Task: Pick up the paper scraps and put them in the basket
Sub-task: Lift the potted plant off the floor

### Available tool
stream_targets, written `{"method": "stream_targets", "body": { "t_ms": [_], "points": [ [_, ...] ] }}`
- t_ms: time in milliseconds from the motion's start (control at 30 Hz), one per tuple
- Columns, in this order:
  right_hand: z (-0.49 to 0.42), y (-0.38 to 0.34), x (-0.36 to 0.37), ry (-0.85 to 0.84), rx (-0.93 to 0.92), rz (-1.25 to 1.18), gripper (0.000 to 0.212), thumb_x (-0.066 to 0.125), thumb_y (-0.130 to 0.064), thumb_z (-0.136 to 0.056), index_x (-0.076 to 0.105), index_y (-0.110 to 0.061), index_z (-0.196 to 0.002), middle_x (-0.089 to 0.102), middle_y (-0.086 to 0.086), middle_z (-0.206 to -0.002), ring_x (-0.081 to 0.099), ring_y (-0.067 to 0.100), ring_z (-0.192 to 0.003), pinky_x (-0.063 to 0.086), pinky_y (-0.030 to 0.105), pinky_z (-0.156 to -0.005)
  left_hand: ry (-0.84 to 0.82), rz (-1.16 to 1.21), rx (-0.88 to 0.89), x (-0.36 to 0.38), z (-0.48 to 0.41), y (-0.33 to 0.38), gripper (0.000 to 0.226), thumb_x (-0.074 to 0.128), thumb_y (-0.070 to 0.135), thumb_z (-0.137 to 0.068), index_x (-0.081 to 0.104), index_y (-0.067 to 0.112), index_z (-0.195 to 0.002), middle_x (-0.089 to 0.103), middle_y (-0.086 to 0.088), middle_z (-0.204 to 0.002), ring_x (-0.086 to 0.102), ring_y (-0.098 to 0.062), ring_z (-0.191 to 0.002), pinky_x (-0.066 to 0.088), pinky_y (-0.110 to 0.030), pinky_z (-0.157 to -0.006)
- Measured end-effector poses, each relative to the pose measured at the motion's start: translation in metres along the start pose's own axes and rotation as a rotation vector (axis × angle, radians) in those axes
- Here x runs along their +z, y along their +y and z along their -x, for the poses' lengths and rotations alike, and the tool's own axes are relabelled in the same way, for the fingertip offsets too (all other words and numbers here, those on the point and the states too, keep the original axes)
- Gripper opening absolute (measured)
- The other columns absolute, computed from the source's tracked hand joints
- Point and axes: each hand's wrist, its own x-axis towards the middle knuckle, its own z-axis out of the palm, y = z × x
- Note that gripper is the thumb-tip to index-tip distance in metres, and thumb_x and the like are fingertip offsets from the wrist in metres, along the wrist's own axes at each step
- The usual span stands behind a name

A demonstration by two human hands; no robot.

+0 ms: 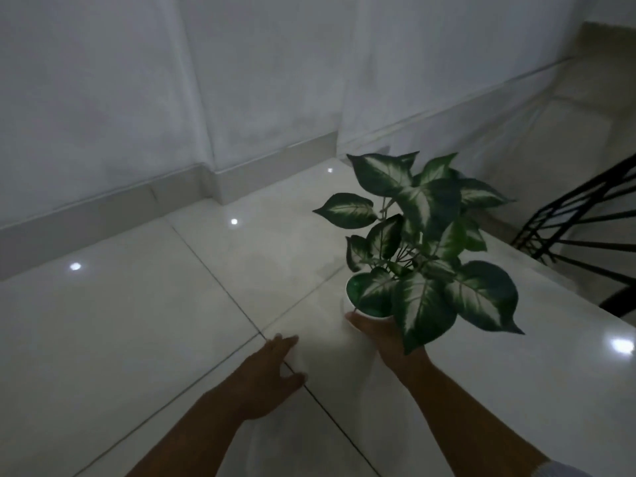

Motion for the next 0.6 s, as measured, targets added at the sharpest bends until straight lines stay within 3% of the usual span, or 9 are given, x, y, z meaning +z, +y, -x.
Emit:
{"method": "stream_targets", "body": {
  "t_ms": [67, 200, 333, 433, 600],
  "points": [
    [0.013, -0.031, 0.031, 0.02, -0.103, -0.058, 0.051, 0.091, -0.021, -0.059, 0.065, -0.029, -0.102, 0.068, -0.021, -0.1, 0.063, -0.011, -0.091, 0.044, -0.003, -0.067, 0.107, 0.069, 0.024, -0.019, 0.011, -0.012, 0.074, 0.06, 0.045, -0.088, 0.022, 0.027, -0.15, 0.023, 0.003, -0.159, 0.023, -0.01, -0.144, 0.015, -0.018, -0.113],
    [0.035, -0.078, 0.086, -0.118, -0.175, -0.11, 0.053, 0.091, -0.013, -0.058, 0.059, -0.032, -0.096, 0.062, -0.025, -0.094, 0.057, -0.025, -0.076, 0.039, -0.007, -0.057, 0.233, 0.192, 0.008, -0.066, 0.034, -0.039, 0.067, 0.063, 0.036, -0.088, 0.03, 0.029, -0.146, 0.041, 0.005, -0.149, 0.042, -0.012, -0.133, 0.031, -0.018, -0.102],
    [0.049, -0.115, 0.141, -0.297, -0.232, -0.104, 0.047, 0.091, -0.016, -0.06, 0.062, -0.037, -0.09, 0.065, -0.023, -0.099, 0.061, -0.017, -0.087, 0.043, -0.003, -0.064, 0.332, 0.343, 0.0, -0.11, 0.054, -0.066, 0.065, 0.059, 0.018, -0.089, 0.03, 0.03, -0.146, 0.04, -0.001, -0.15, 0.038, -0.015, -0.137, 0.035, -0.027, -0.108],
    [0.06, -0.15, 0.195, -0.4, -0.287, -0.057, 0.053, 0.089, -0.025, -0.063, 0.051, -0.048, -0.091, 0.06, -0.024, -0.104, 0.059, -0.004, -0.098, 0.042, 0.014, -0.085, 0.431, 0.504, -0.026, -0.145, 0.068, -0.097, 0.063, 0.049, 0.002, -0.089, 0.033, 0.03, -0.144, 0.038, -0.002, -0.151, 0.036, -0.016, -0.138, 0.037, -0.039, -0.111],
    [0.062, -0.2, 0.268, -0.523, -0.384, -0.083, 0.055, 0.087, -0.017, -0.067, 0.043, -0.045, -0.084, 0.047, -0.033, -0.094, 0.053, -0.006, -0.089, 0.04, 0.02, -0.092, 0.542, 0.827, 0.006, -0.196, 0.074, -0.126, 0.063, 0.04, -0.009, -0.084, 0.045, 0.035, -0.13, 0.052, 0.009, -0.137, 0.052, -0.01, -0.123, 0.046, -0.043, -0.102]
  ]
}}
